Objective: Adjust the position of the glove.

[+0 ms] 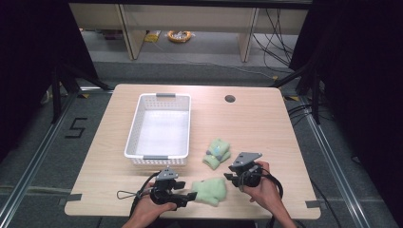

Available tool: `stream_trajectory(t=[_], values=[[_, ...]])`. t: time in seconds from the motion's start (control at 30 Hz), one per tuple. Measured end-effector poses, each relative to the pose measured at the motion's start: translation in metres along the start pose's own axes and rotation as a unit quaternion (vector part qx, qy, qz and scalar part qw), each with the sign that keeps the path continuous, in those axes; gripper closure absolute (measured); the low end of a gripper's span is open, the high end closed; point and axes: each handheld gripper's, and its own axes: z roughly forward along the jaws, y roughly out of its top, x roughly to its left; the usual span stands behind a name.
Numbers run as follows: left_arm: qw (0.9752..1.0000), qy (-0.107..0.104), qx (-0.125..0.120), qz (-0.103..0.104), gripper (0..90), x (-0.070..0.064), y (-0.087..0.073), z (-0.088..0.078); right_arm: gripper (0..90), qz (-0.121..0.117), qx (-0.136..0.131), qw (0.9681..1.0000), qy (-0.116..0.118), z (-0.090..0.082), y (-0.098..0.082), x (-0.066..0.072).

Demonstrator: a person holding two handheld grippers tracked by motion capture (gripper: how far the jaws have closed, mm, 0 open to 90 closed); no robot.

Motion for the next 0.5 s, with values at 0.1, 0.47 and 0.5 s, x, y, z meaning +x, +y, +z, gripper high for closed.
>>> stream_trajectory(t=[0.1, 0.47, 0.5], values=[[0.9998, 0.007, -0.002, 0.016, 29.7, 0.0, -0.001, -0.002, 61.2, 0.007, -0.009, 0.9999, -0.005, -0.001, 0.004, -0.007], [0.9989, 0.023, -0.007, 0.041, 24.7, 0.003, -0.006, -0.011, 56.3, 0.022, -0.016, 0.9995, -0.014, 0.012, 0.022, -0.02], [0.9984, 0.023, 0.004, 0.051, 24.6, 0.004, -0.007, -0.013, 56.3, 0.025, -0.023, 0.9993, -0.017, 0.015, 0.025, -0.021]])
